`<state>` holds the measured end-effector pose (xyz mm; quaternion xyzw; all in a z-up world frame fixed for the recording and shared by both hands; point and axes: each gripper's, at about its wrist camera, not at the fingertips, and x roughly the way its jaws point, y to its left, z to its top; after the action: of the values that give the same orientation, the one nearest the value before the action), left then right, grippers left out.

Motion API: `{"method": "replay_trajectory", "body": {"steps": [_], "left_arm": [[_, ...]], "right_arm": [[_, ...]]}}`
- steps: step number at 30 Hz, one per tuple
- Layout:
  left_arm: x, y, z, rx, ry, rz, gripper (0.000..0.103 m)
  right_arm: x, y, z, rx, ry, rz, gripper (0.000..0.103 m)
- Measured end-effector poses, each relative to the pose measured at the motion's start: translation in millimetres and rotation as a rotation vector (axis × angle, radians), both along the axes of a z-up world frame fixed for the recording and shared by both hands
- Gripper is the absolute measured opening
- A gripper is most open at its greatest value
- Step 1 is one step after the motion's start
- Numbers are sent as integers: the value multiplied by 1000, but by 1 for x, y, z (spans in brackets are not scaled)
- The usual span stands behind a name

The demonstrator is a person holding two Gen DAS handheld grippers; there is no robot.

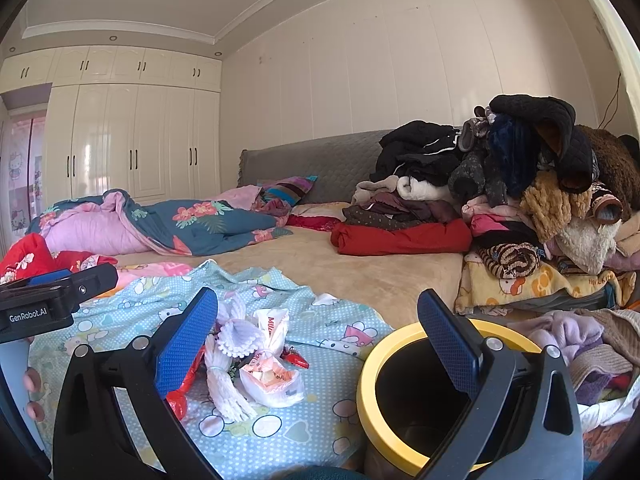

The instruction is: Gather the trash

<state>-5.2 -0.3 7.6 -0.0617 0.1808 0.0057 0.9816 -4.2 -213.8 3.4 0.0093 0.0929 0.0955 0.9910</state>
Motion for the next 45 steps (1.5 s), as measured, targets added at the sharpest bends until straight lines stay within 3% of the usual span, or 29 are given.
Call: {"method": "replay_trajectory", "body": {"steps": [26,32,45], "left_arm": [[1,2,2,-4,-3,5,92],[4,12,11,-24,-3,45,92],[10,63,-1,-71,0,148,92]], "right_arm": [[2,3,-1,6,4,12,97],[11,15,0,-4,15,73,97],[44,57,3,-44,88,218,97]]}}
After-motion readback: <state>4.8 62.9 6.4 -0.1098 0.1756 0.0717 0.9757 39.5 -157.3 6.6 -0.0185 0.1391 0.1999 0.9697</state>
